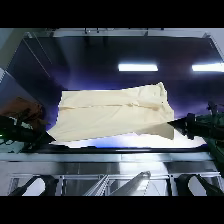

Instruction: Fold the shirts.

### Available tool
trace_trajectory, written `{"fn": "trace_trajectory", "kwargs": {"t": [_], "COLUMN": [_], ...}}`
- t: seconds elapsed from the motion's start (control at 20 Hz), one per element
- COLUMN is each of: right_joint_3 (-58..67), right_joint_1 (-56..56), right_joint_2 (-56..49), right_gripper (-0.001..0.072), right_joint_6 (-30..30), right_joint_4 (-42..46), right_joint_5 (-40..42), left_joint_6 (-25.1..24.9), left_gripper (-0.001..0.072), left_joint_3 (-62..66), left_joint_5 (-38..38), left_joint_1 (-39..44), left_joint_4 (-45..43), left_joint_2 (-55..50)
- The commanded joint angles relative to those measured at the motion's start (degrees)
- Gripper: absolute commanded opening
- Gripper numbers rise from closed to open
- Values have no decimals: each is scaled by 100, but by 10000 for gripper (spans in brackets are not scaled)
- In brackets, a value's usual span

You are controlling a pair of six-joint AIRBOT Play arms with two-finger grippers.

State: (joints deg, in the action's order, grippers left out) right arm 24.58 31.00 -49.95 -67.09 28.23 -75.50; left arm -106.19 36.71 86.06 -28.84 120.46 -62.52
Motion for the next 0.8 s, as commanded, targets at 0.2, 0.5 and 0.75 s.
{"fn": "trace_trajectory", "kwargs": {"t": [0.2,0.5,0.75], "right_joint_3": [289,1447,2402], "right_joint_1": [-503,-1091,-1346], "right_joint_2": [-1001,-2951,-3998], "right_gripper": [19,19,18], "right_joint_6": [955,1851,2085], "right_joint_4": [-1270,-1784,-1801], "right_joint_5": [1054,1753,1978], "left_joint_6": [114,367,372], "left_gripper": [25,25,24], "left_joint_3": [1502,3757,5016], "left_joint_5": [546,577,732], "left_joint_1": [636,918,931], "left_joint_4": [116,116,122], "left_joint_2": [-1412,-2935,-4240]}}
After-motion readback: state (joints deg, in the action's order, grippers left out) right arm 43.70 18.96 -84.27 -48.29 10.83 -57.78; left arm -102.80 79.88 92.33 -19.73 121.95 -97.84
